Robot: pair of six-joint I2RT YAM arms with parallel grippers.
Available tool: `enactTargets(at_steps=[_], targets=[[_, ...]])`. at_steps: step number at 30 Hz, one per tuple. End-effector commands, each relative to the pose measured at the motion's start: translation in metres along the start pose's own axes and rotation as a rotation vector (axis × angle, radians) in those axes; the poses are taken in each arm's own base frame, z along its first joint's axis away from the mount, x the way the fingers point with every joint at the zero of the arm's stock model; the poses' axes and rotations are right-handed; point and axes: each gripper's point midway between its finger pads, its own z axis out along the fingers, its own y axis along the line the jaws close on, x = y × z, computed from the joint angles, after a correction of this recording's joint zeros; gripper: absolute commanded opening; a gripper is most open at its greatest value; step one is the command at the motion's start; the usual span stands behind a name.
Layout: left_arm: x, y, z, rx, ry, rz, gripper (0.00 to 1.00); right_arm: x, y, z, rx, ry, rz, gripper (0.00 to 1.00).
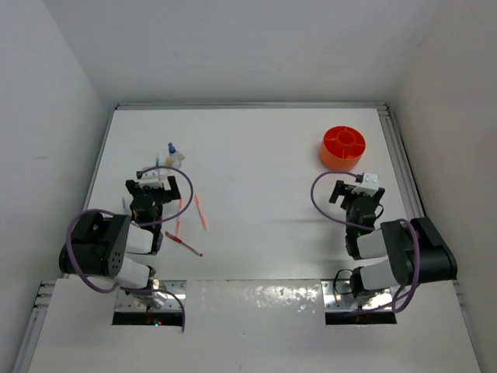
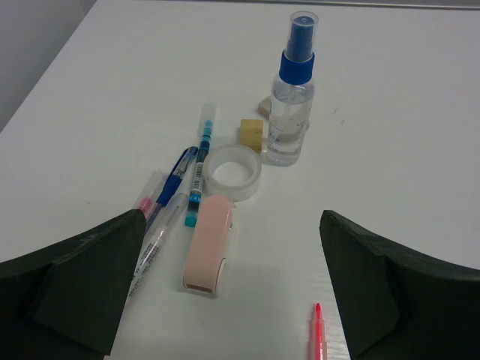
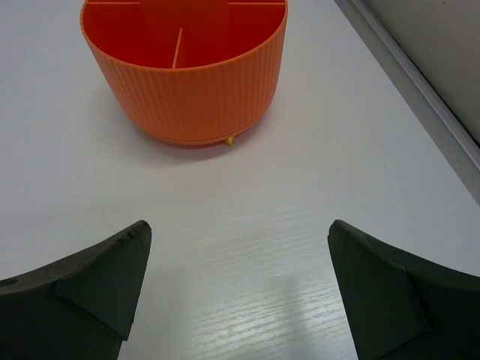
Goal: Sort the stationery into containers
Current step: Pick up the stationery from the center of the board.
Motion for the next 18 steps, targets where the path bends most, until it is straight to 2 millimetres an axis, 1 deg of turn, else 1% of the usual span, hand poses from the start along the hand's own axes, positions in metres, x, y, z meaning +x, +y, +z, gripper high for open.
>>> enactTargets(at_steps=[1,2,3,5,6,8,9,10,11,12,13,14,15,16,17,18], targets=[[-0.020,0.000,0.004,0.002,-0.069,-0.023,1.00,0.028,-0.009,-0.022,0.009,0.066,0.010,0.99],[-0.021,0.001,0.005,0.001,-0.073,-0.024,1.00,0.026,-0.009,-0.019,0.013,0.062,0.015,0.99],[-0.021,0.001,0.004,0.001,-0.073,-0.024,1.00,0.029,-0.008,-0.019,0.008,0.080,0.002,0.99],[-0.020,0.000,0.004,0.002,-0.070,-0.024,1.00,0.026,-0.006,-0.018,-0.008,0.073,-0.003,0.99],[-0.021,0.001,0.004,0.001,-0.073,-0.024,1.00,0.020,-0.005,-0.020,-0.017,0.050,-0.006,0.99],[-0.023,0.004,0.004,-0.017,-0.079,-0.035,1.00,0.019,0.000,-0.024,-0.040,0.058,-0.039,0.99],[-0.042,0.004,0.008,-0.020,-0.118,-0.044,1.00,0.011,0.003,-0.022,-0.050,0.041,-0.044,0.99],[-0.050,0.004,0.011,-0.019,-0.112,-0.035,1.00,0.004,0.007,-0.026,-0.076,0.039,-0.070,0.99],[-0.024,-0.005,0.010,0.052,0.040,0.028,1.00,-0.016,0.019,-0.022,-0.118,0.004,-0.086,0.99],[-0.041,-0.012,0.012,0.104,0.044,0.072,1.00,-0.025,0.026,-0.023,-0.158,-0.006,-0.118,0.99],[-0.065,-0.019,0.021,0.146,0.042,0.095,1.00,-0.031,0.030,-0.029,-0.198,0.000,-0.188,0.99],[-0.049,-0.022,0.014,0.178,0.144,0.087,1.00,-0.040,0.038,-0.031,-0.236,-0.010,-0.200,0.99],[-0.064,-0.020,0.009,0.169,0.117,0.061,1.00,-0.058,0.039,-0.030,-0.238,-0.047,-0.237,0.99],[-0.061,-0.019,0.001,0.174,0.134,0.051,1.00,-0.070,0.039,-0.034,-0.240,-0.078,-0.243,0.99],[-0.078,-0.023,-0.009,0.208,0.076,0.055,1.00,-0.083,0.039,-0.034,-0.242,-0.114,-0.272,0.99],[-0.081,-0.024,-0.015,0.221,0.057,0.069,1.00,-0.090,0.039,-0.035,-0.247,-0.137,-0.286,0.99]])
